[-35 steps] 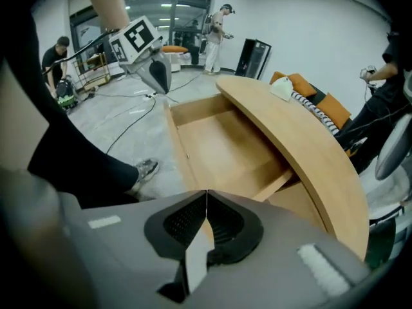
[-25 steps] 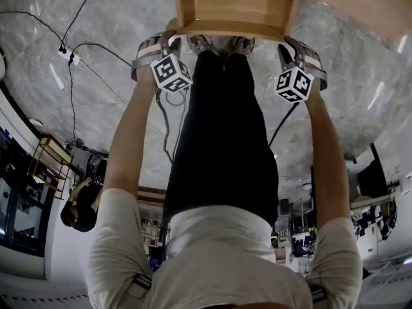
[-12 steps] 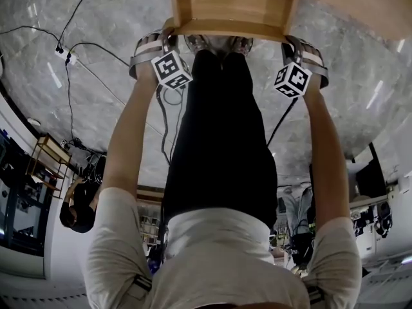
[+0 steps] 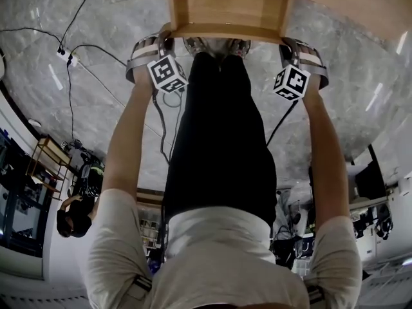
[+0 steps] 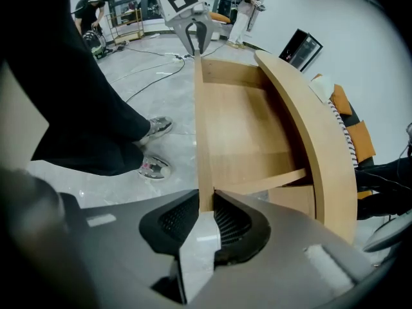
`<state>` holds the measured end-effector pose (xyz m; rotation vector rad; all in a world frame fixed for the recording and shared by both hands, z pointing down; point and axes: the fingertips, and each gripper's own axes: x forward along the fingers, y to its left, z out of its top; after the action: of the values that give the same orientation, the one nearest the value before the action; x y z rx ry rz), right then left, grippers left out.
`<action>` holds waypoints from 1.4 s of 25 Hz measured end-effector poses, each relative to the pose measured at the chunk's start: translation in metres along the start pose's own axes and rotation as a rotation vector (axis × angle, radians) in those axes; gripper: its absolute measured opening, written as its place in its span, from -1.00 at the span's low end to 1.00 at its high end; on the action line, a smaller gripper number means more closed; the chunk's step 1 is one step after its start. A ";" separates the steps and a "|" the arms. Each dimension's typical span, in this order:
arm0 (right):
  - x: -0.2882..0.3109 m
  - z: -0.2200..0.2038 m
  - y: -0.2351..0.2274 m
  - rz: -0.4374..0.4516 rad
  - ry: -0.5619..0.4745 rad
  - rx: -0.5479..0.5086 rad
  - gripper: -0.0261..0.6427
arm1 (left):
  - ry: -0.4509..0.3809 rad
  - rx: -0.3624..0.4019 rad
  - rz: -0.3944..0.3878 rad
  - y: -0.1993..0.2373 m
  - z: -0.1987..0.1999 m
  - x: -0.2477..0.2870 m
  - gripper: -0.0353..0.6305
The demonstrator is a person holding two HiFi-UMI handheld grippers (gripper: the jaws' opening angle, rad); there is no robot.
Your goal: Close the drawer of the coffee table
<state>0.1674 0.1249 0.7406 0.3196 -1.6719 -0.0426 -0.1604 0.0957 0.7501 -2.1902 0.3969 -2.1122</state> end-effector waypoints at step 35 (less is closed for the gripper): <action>-0.011 0.005 -0.008 0.075 -0.017 0.002 -0.70 | 0.048 -0.017 -0.041 0.010 -0.006 -0.010 -0.57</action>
<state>0.1646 0.1195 0.7272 0.2584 -1.6995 0.0129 -0.1674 0.0894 0.7386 -2.1787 0.3783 -2.1944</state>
